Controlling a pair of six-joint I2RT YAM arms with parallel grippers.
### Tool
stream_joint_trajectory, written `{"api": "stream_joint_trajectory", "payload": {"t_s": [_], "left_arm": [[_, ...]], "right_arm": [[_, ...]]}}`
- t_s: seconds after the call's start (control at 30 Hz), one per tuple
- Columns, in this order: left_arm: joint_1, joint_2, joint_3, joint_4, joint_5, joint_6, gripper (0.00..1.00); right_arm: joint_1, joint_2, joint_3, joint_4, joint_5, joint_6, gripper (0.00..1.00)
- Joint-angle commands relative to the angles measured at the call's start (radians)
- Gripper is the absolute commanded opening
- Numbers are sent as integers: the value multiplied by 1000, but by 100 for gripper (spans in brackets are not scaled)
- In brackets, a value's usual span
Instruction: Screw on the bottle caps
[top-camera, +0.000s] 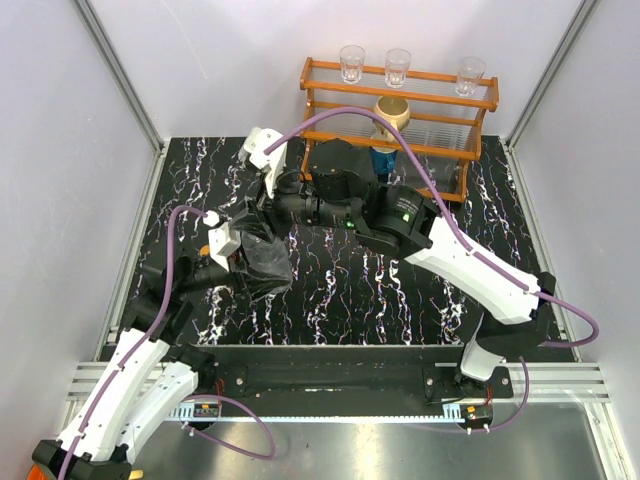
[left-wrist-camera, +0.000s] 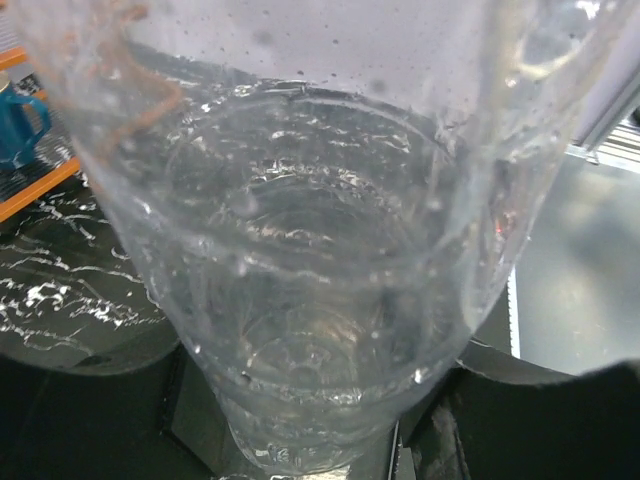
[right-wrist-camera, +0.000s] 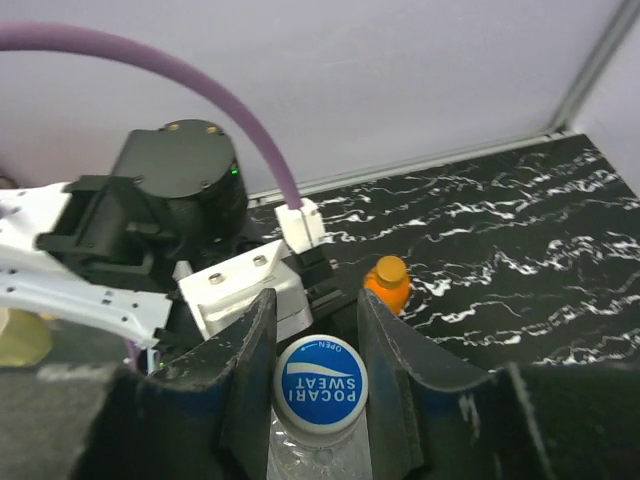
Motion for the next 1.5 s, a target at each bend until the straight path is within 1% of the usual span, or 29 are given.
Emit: {"api": "stream_joint_trajectory", "payload": {"t_s": [0.0,0.03,0.07,0.2,0.3,0.43,0.5,0.53,0.57,0.63,0.67,0.7,0.73,0.8,0.87,0.9,0.97,1.0,1.03,1.13,1.17,1.2,1.27,1.3,1.37,1.4,1.43,1.47], "left_arm": [[10,-15,43,28,-163,11,45],[12,-15,44,31,-156,6,45],[12,-20,44,34,-152,3,45],[13,-25,40,39,-152,-2,44],[13,-28,35,47,-161,-6,43],[16,-28,25,70,-166,-26,43],[18,-29,26,70,-160,-26,43],[18,-29,26,70,-159,-28,43],[18,-28,26,68,-155,-26,43],[18,-31,24,63,-147,-26,43],[18,-32,23,62,-147,-26,43],[19,-35,20,59,-141,-25,44],[18,-35,17,48,-141,-17,46],[18,-38,17,27,-153,-5,55],[18,-41,24,-28,-169,26,64],[18,-43,32,-54,-179,40,72],[18,-41,75,-165,-182,104,85],[18,-40,96,-206,-187,118,98],[18,-35,135,-284,-192,173,99],[16,-44,201,-386,-271,204,99],[18,-46,219,-406,-300,204,99],[18,-46,253,-426,-360,201,99],[18,-43,284,-485,-424,201,99],[16,-38,316,-522,-449,199,99],[18,-35,346,-547,-512,180,99],[19,-35,375,-561,-531,170,99],[19,-35,389,-564,-552,141,99],[19,-37,400,-564,-602,123,99]], "right_arm": [[35,35,-5,-126,180,-28,36],[35,24,-14,-109,184,-28,41],[35,16,-25,-97,184,-26,42],[37,-42,-112,-31,191,-23,43],[37,-79,-151,-2,221,-20,52],[35,-93,-163,12,211,-11,52],[34,-91,-166,15,206,-9,47],[35,-88,-165,21,198,-9,42],[34,-88,-165,26,198,-9,33],[34,-91,-168,41,198,-14,24],[35,-91,-168,48,186,-14,16],[35,-94,-174,54,171,-17,13],[35,-96,-177,67,163,-19,10],[35,-97,-194,81,163,-32,4],[34,-99,-211,97,180,-48,3],[34,-104,-238,103,187,-64,2],[34,-111,-299,141,239,-81,2],[31,-113,-321,164,253,-103,1],[28,-114,-341,178,269,-111,0],[2,-114,-430,248,272,-111,0],[-7,-117,-483,273,269,-106,0],[-24,-123,-510,331,258,-92,0],[-41,-133,-594,403,249,-75,0],[-55,-139,-622,479,241,-71,0],[-61,-137,-697,560,244,-65,0],[-63,-134,-723,660,244,-63,0],[-63,-128,-747,708,240,-62,0],[-63,-122,-798,756,234,-54,0]]}}
